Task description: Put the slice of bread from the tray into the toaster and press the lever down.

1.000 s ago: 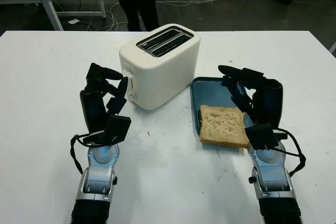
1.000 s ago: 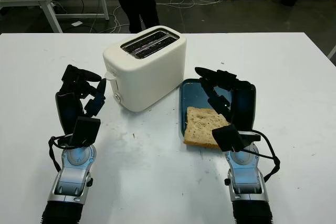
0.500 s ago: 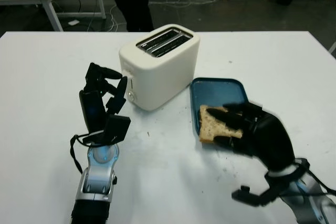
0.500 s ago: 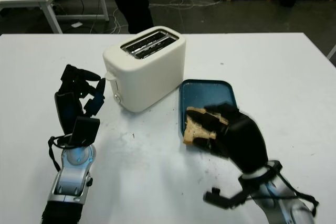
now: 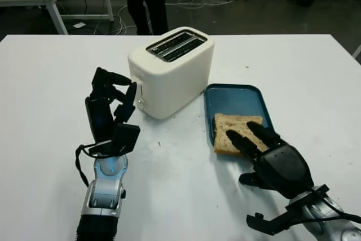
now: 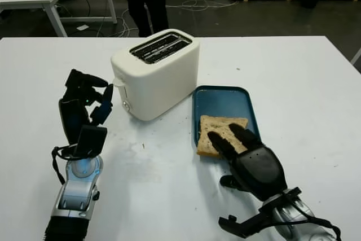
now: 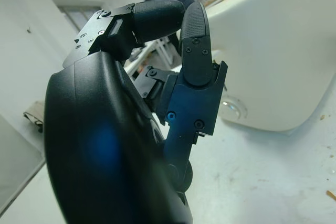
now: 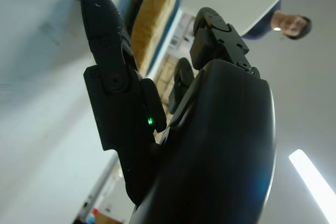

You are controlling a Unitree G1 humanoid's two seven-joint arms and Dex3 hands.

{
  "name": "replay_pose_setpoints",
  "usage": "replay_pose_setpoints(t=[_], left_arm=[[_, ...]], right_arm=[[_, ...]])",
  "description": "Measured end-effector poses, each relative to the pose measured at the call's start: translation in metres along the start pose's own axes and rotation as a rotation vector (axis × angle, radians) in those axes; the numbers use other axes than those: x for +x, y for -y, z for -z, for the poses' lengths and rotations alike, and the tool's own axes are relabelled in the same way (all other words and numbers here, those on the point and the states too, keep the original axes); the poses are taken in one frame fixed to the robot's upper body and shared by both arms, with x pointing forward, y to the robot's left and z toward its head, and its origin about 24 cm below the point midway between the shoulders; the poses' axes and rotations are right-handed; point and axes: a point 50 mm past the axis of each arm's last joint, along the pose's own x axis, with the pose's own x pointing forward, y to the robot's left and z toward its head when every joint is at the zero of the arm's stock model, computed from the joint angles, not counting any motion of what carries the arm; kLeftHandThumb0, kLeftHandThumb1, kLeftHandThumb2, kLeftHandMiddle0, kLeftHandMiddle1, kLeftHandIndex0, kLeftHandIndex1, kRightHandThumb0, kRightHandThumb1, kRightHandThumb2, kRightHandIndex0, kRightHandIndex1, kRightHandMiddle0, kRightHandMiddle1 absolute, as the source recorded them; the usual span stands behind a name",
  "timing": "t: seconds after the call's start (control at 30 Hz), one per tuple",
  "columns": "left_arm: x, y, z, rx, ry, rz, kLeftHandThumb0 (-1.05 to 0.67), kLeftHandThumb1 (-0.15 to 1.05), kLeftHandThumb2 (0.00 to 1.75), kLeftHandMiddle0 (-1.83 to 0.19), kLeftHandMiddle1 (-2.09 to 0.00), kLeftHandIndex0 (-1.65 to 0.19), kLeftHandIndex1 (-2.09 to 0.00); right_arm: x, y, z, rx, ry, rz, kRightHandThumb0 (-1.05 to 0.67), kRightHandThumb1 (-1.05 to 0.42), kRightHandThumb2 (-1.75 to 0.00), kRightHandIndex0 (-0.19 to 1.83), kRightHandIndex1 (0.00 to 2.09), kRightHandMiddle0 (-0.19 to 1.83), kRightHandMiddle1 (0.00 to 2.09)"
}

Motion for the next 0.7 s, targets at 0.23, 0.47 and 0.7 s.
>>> replay_pose_setpoints(t=[0.23,0.47,0.7], left_arm=[[0.000,0.000,0.000,0.001,-0.001,0.001,-0.42,0.92,0.42,-0.78,-1.75,-0.41,-1.74],[0.000,0.000,0.000,0.002,-0.001,0.000,-0.41,0.92,0.42,-0.78,-1.75,-0.40,-1.75],[0.000,0.000,0.000,0.003,-0.001,-0.005,-0.41,0.92,0.42,-0.78,-1.75,-0.40,-1.75]], right_arm=[[0.012,-0.020,0.012,-0.053,-0.053,0.112,-0.61,-0.83,0.00,0.26,0.04,0.24,0.03],[0.015,-0.022,0.014,-0.024,-0.039,0.115,-0.57,-0.84,-0.01,0.30,0.04,0.28,0.03],[0.019,-0.018,0.014,-0.017,-0.007,0.058,-0.53,-0.86,-0.01,0.55,0.12,0.45,0.08]])
